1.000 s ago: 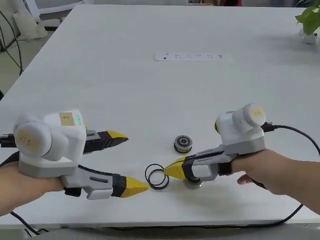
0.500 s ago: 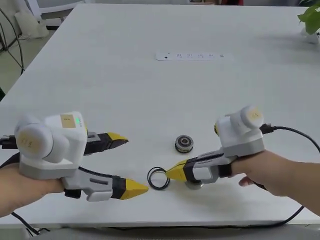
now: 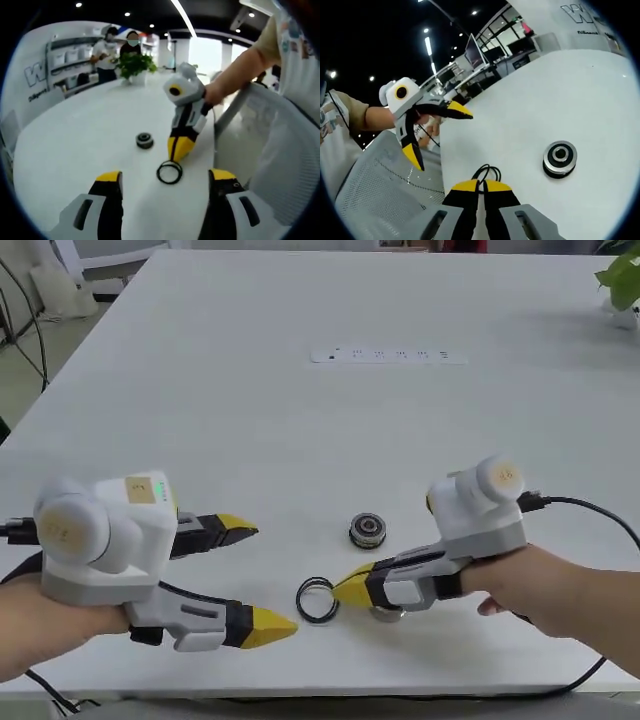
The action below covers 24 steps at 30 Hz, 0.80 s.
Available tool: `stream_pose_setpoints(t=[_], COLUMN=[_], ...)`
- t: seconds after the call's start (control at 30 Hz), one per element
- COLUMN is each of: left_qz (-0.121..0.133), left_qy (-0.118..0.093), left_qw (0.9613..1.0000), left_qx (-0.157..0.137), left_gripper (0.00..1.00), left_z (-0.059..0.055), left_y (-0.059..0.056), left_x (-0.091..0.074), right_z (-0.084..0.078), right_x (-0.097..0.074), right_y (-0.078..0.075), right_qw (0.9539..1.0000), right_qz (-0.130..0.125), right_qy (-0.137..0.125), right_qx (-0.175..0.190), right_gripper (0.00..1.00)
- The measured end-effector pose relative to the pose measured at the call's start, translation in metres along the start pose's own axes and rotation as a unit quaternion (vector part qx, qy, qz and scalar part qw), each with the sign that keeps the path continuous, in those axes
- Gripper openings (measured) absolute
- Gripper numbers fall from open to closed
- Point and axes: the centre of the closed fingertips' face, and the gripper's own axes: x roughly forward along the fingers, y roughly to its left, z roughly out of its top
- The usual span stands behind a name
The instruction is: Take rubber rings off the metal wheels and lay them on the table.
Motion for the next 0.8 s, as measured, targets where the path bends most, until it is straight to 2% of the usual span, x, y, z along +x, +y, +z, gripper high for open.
stream_pose_setpoints(t=[0.6,0.8], left_qz=[0.002,0.002], left_qy=[0.004,0.004], left_qw=[1.0000,1.0000], left_qx=[-0.001,-0.002], left_gripper=[0.70,0.70], left_z=[0.000,0.002], left_y=[0.002,0.004], left_x=[0.001,0.002], right_z=[0.003,0.010], right_x=[-0.006,-0.012], right_y=[-0.005,-0.007], right_qw=[0.9997,0.9996], right_qz=[-0.012,-0.015], right_qy=[0.001,-0.010], right_qx=[-0.021,-0.021], right_gripper=[0.10,0.12])
